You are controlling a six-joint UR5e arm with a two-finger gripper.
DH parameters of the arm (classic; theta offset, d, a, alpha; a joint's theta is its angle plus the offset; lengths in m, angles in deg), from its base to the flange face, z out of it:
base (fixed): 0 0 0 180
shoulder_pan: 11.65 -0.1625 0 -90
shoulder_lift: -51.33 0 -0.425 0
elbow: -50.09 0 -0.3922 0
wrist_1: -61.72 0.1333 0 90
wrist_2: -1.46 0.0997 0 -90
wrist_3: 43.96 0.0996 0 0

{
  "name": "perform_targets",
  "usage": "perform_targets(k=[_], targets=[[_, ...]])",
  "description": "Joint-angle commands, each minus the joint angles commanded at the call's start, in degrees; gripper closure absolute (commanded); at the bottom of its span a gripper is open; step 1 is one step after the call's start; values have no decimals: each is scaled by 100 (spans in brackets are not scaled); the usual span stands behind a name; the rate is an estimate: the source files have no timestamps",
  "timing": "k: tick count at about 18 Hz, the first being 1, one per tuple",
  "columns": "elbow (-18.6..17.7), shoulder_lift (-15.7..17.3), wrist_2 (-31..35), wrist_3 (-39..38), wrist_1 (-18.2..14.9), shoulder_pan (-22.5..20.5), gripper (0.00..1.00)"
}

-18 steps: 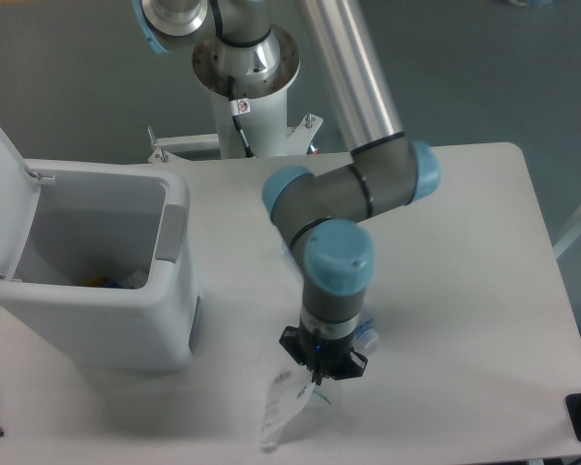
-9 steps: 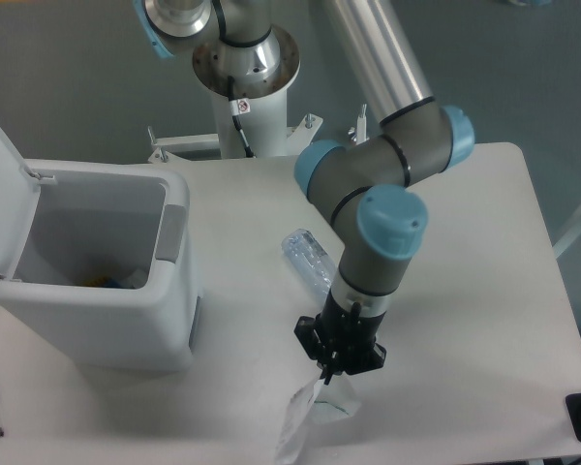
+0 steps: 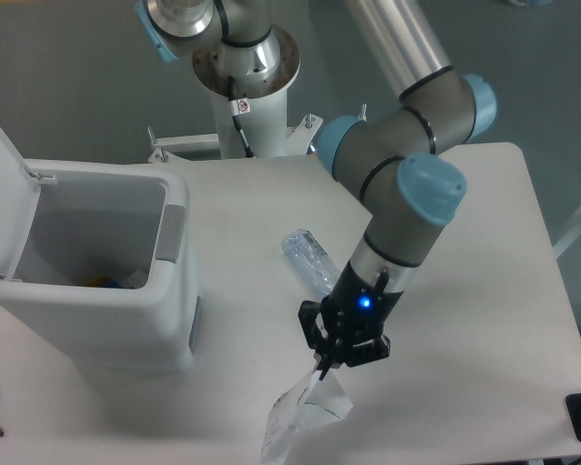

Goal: Place the trash in the trash can
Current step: 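Lower the gripper and pinch the crumpled white paper, then lift the paper and carry it over the open trash bin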

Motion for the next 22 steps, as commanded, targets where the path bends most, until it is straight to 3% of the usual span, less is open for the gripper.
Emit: perform_targets(k=[10,19,22], targets=[[-492,1186,-773,-114,-79,9,100],[-501,1696,-1476,-395,-79,-27,100],[-869,1995,-1705,-405,-70,-9,100]])
